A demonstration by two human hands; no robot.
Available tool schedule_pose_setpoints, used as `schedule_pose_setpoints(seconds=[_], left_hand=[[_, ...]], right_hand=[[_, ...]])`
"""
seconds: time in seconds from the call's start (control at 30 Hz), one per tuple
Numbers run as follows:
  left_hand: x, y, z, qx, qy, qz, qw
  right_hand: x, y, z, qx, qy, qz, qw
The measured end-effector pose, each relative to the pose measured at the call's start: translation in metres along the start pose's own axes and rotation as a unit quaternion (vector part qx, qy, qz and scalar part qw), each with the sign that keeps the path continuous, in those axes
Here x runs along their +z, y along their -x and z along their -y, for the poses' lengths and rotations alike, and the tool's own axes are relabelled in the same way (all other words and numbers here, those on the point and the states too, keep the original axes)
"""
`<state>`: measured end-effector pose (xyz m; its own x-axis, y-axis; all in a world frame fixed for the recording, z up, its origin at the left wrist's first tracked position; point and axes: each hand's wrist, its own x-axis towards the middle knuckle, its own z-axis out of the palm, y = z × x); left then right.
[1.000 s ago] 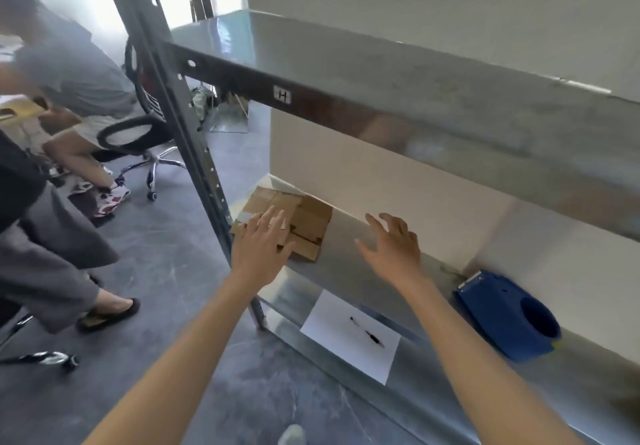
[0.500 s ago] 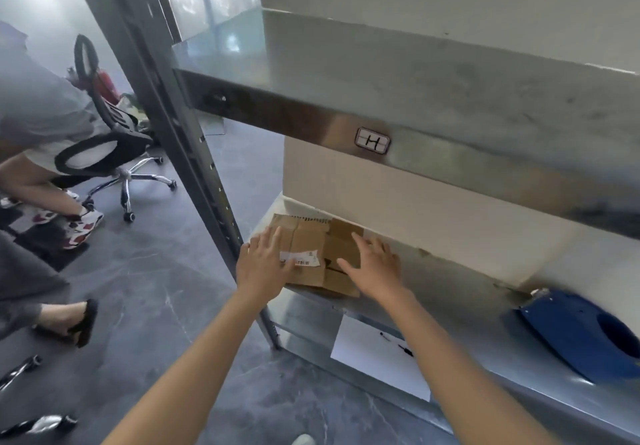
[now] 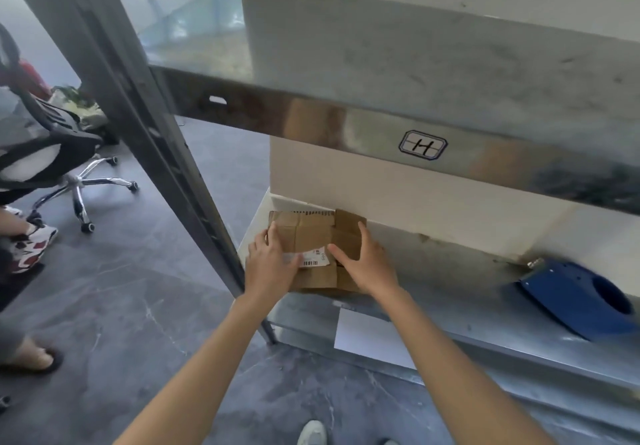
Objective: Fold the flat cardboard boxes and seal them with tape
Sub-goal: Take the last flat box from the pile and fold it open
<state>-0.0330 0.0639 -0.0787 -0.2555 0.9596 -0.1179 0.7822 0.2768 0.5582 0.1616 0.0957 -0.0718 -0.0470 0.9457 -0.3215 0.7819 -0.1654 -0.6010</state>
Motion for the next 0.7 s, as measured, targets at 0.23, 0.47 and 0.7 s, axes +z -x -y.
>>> schedule_pose_setpoints(seconds=[0.23, 0.47, 0.7], left_hand=[[0.004, 0.011, -0.043, 0.075, 0.163, -0.006, 0.984], [0.026, 0.031, -0.093, 0.160, 0.216, 0.017, 0.963], [0.063, 0.070, -0.122, 0.250, 0.240, 0.040, 0.937]], right_hand=[[-0.055, 0.026, -0.027, -0.035, -0.174, -0.035, 0.983], [-0.106, 0.073, -0.076, -0.053, -0.134, -0.056, 0.988], [-0.123, 0.101, -0.124, -0.032, -0.142, -0.118, 0.982]])
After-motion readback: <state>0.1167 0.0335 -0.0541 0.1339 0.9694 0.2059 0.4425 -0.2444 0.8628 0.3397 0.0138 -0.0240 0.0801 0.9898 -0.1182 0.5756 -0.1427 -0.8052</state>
